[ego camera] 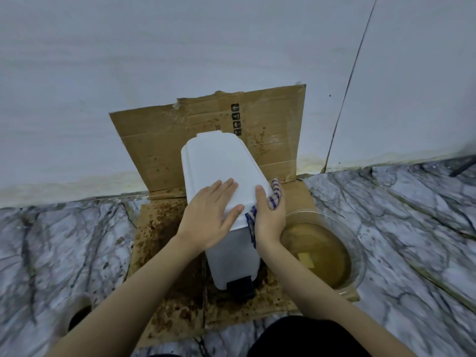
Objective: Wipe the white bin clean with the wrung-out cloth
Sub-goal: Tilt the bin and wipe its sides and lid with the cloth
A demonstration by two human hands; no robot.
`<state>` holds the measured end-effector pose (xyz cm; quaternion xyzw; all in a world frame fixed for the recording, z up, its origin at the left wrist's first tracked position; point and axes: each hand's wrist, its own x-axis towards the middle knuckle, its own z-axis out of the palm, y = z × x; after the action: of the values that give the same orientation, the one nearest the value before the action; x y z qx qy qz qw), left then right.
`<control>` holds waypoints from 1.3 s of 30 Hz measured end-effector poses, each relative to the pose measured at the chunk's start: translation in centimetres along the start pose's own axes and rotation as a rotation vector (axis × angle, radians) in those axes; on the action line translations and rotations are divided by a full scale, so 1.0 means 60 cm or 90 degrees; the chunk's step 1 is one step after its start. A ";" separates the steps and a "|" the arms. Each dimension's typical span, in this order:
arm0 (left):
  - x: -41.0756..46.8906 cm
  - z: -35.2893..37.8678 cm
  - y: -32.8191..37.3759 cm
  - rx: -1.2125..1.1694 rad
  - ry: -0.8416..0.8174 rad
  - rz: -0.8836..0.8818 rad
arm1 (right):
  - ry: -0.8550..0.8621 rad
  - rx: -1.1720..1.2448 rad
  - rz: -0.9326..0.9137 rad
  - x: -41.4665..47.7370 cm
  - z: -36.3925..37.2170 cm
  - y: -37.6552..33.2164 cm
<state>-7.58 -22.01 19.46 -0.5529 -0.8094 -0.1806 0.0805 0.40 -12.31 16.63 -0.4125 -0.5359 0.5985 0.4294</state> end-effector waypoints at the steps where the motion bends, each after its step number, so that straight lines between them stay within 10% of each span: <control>1: -0.001 -0.005 0.000 -0.032 0.000 -0.012 | 0.000 -0.003 0.001 -0.003 -0.002 0.001; 7: 0.058 -0.028 -0.057 -0.180 0.142 -0.231 | -0.013 0.018 0.048 -0.008 -0.017 0.012; 13: 0.126 -0.019 -0.131 -0.636 -0.012 -0.702 | -0.007 0.105 0.093 -0.033 -0.006 0.021; 24: 0.113 0.022 -0.151 -1.020 0.001 -0.645 | 0.066 0.215 0.056 -0.025 0.011 0.016; 39: 0.109 0.039 -0.041 -0.970 0.529 -0.933 | -0.314 0.110 0.145 0.219 0.032 -0.029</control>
<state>-12.13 -16.27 18.95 0.2512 -0.5283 -0.7990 -0.1394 -5.10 -0.22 18.09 -0.2738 -0.5214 0.7686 0.2499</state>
